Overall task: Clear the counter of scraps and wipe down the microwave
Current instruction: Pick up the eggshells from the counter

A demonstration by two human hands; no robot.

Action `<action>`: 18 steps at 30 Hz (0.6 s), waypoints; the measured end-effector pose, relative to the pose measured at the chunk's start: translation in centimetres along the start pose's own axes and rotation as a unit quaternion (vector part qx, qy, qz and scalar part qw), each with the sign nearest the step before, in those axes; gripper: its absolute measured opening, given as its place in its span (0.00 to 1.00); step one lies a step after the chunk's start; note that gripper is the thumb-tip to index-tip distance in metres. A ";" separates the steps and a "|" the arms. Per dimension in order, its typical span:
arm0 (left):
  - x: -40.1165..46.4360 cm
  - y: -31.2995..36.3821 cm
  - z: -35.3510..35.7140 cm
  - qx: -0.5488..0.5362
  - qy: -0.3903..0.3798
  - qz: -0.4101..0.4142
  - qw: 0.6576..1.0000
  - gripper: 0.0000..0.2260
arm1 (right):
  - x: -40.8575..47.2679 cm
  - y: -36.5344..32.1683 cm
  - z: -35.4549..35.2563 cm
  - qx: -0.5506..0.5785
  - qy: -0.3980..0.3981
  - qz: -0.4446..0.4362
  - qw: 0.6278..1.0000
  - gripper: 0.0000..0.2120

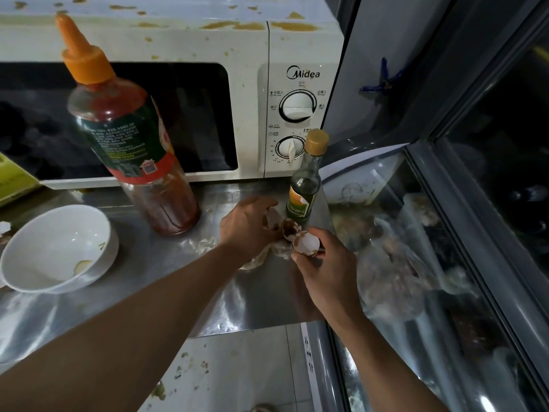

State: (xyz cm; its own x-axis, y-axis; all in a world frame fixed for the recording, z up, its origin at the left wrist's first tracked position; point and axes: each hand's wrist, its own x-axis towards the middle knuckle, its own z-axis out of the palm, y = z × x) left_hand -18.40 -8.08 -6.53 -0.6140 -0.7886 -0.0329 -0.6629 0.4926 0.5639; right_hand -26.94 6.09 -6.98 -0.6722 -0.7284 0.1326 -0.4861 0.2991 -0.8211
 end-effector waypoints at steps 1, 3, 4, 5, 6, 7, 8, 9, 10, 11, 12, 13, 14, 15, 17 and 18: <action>0.0 0.1 0.0 0.004 -0.001 0.000 1.000 0.25 | -0.1 0.0 0.0 0.001 -0.002 0.002 1.000 0.18; -0.1 0.1 -0.1 0.018 -0.001 0.000 1.000 0.23 | -0.2 0.0 0.0 0.005 -0.004 0.005 1.000 0.18; -0.1 0.1 0.0 0.022 0.000 0.001 1.000 0.22 | -0.2 0.1 0.1 0.007 -0.005 0.007 1.000 0.18; -0.1 0.1 0.0 0.021 0.002 0.001 1.000 0.21 | -0.3 0.1 0.1 0.009 -0.004 0.009 1.000 0.18; -0.1 0.0 0.1 0.016 0.004 -0.001 1.000 0.20 | -0.3 0.1 0.1 0.010 -0.003 0.009 1.000 0.18; -0.1 0.0 0.1 0.010 0.006 -0.004 1.000 0.20 | -0.4 0.2 0.0 0.011 -0.001 0.010 1.000 0.18; -0.1 -0.2 0.2 0.005 0.007 -0.007 1.000 0.20 | -0.4 0.2 0.0 0.012 -0.001 0.012 1.000 0.18; -0.1 -0.3 0.2 0.001 0.010 -0.010 1.000 0.20 | -0.5 0.2 -0.1 0.012 -0.001 0.013 1.000 0.18; -0.1 -0.4 0.2 -0.003 0.016 -0.013 1.000 0.20 | -0.6 0.2 -0.2 0.011 -0.001 0.014 1.000 0.18; -0.1 -0.6 0.1 -0.011 0.026 -0.018 0.999 0.20 | -0.7 0.3 -0.2 0.011 0.000 0.013 1.000 0.18; -0.1 -0.7 -0.1 -0.024 0.039 -0.024 0.999 0.20 | -0.9 0.3 -0.2 0.011 0.002 0.014 1.000 0.18; -0.2 -0.8 -0.3 -0.040 0.055 -0.028 0.997 0.21 | -1.0 0.4 -0.2 0.011 0.004 0.015 1.000 0.18; -0.4 -0.8 -0.5 -0.056 0.072 -0.029 0.995 0.21 | -1.2 0.4 -0.2 0.008 0.004 0.018 1.000 0.18; -0.6 -0.6 -0.7 -0.069 0.086 -0.025 0.994 0.20 | -1.4 0.5 -0.3 0.006 0.005 0.020 1.000 0.19; -1.0 -0.1 -1.1 -0.084 0.100 -0.004 0.991 0.19 | -1.7 0.5 -0.5 0.006 0.006 0.023 1.000 0.18; -1.3 0.3 -1.2 -0.092 0.097 0.004 0.991 0.20 | -1.8 0.4 -0.7 0.009 0.007 0.024 1.000 0.18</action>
State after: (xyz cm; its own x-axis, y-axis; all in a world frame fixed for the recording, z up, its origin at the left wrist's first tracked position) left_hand -17.29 -7.40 -5.36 -0.5131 -0.8495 0.1227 -0.5579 0.4387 0.7044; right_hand -26.34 7.93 -7.11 -0.7026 -0.7044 0.1011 -0.4430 0.3217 -0.8368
